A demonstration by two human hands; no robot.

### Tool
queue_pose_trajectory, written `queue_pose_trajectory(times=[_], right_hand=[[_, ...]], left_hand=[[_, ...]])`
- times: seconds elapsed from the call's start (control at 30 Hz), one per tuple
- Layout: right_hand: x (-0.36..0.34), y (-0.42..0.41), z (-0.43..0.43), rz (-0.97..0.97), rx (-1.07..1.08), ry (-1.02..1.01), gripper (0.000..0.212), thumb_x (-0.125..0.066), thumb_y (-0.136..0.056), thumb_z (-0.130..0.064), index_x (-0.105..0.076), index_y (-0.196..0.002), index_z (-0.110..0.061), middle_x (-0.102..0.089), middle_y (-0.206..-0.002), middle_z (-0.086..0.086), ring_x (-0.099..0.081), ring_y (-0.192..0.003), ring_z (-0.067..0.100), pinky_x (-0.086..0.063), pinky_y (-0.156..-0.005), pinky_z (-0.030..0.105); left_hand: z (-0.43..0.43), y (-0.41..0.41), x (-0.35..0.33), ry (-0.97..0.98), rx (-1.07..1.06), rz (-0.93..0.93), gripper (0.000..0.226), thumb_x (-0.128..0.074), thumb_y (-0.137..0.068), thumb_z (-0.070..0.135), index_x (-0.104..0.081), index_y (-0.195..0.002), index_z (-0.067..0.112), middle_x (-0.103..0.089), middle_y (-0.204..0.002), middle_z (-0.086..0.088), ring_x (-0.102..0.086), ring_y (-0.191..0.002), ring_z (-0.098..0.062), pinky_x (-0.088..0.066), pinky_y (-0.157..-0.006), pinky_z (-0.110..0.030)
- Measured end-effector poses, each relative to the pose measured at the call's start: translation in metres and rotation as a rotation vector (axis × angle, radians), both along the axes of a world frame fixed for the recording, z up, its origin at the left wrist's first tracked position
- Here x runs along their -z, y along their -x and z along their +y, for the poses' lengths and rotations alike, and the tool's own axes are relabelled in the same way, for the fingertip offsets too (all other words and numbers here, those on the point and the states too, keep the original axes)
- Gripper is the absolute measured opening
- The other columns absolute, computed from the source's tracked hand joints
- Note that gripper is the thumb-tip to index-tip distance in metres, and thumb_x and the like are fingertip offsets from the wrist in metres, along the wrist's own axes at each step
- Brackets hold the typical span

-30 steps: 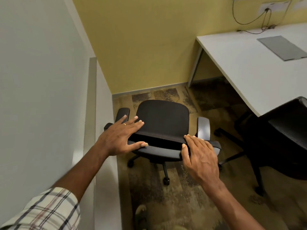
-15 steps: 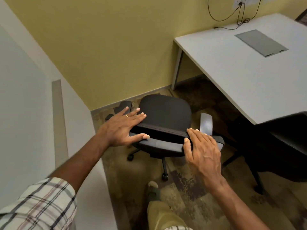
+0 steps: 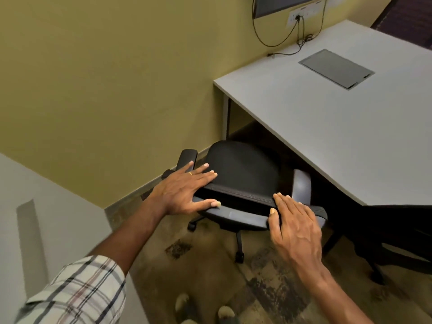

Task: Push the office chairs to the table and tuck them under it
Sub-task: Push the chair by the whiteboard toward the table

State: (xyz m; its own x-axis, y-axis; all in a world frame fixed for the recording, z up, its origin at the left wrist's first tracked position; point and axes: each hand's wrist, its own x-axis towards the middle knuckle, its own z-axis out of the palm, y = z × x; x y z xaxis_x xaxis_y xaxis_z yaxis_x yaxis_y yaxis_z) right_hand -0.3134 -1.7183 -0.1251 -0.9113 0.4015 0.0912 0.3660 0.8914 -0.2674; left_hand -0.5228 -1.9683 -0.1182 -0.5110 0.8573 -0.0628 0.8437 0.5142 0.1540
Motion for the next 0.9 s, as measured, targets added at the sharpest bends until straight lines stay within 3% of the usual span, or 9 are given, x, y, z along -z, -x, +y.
queue_pose_trajectory(times=[0.43,0.6,0.9], right_hand=[[-0.004,0.144,0.053,-0.125,0.218,0.001,0.071,-0.018,-0.101,-0.058,-0.046,-0.152,-0.018,-0.05,-0.154,0.003,-0.042,-0.145,0.018,-0.033,-0.12,0.042],[-0.011,0.198,0.067,-0.162,0.268,-0.037,0.067,-0.023,-0.103,-0.057,-0.051,-0.148,-0.016,-0.056,-0.149,0.004,-0.048,-0.14,0.019,-0.035,-0.117,0.041],[0.0,0.279,0.095,-0.057,0.422,-0.068,0.062,-0.032,-0.102,-0.055,-0.065,-0.134,-0.013,-0.07,-0.129,0.007,-0.064,-0.12,0.024,-0.047,-0.104,0.042]], left_hand=[[0.108,0.206,0.007,-0.008,0.279,-0.04,0.101,-0.016,-0.093,0.09,-0.027,-0.165,0.02,-0.031,-0.169,0.004,-0.008,-0.159,-0.006,-0.002,-0.132,-0.041],[0.146,0.278,0.007,-0.001,0.376,-0.031,0.102,-0.016,-0.092,0.091,-0.027,-0.165,0.021,-0.031,-0.169,0.005,-0.009,-0.159,-0.007,-0.002,-0.132,-0.042],[0.216,0.387,0.007,-0.013,0.506,-0.037,0.099,-0.023,-0.092,0.09,-0.031,-0.164,0.022,-0.035,-0.167,0.005,-0.011,-0.159,-0.007,-0.003,-0.132,-0.043]])
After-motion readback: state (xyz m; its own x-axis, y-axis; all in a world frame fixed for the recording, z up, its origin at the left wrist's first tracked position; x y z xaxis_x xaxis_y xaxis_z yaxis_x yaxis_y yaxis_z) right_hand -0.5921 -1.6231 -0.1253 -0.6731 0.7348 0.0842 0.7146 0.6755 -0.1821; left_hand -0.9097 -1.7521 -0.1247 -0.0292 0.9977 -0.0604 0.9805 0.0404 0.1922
